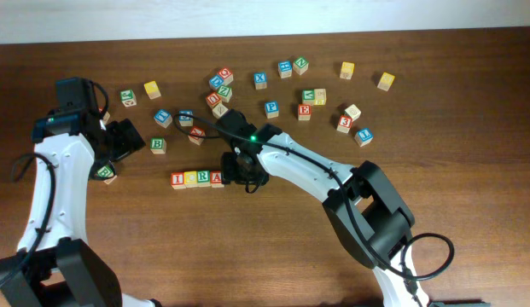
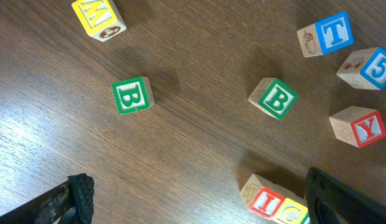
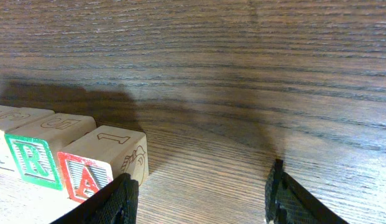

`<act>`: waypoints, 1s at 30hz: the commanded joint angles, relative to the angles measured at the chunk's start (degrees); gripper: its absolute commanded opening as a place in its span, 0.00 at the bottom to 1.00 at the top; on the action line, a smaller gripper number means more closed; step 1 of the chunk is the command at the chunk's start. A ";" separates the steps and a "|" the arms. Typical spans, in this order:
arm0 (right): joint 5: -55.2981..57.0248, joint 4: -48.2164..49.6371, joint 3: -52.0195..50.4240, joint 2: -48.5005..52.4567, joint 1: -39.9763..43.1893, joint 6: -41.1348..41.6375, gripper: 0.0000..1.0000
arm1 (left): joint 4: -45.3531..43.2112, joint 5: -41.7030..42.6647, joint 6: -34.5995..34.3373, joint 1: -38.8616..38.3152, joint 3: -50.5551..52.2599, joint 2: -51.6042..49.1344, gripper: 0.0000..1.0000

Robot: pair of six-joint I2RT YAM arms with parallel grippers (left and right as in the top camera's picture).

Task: Spell out ICRA
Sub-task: 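Push the red A block leftward flush against the R block with the right gripper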

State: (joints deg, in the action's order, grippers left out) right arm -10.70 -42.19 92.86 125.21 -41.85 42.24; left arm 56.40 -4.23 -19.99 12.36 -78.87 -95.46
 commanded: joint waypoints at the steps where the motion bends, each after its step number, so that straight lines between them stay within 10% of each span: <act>1: -0.39 -2.19 -0.50 1.66 -0.83 0.46 0.58 | 0.04 0.39 -0.35 0.17 -0.13 0.17 0.99; 30: -0.15 -8.04 -0.50 1.66 -0.94 0.02 0.58 | 0.04 0.42 -0.35 0.17 -0.13 0.17 0.99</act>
State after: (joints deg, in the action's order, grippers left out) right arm -10.41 -47.64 93.14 125.23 -42.11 42.15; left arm 56.40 -4.23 -19.99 12.36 -78.87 -95.46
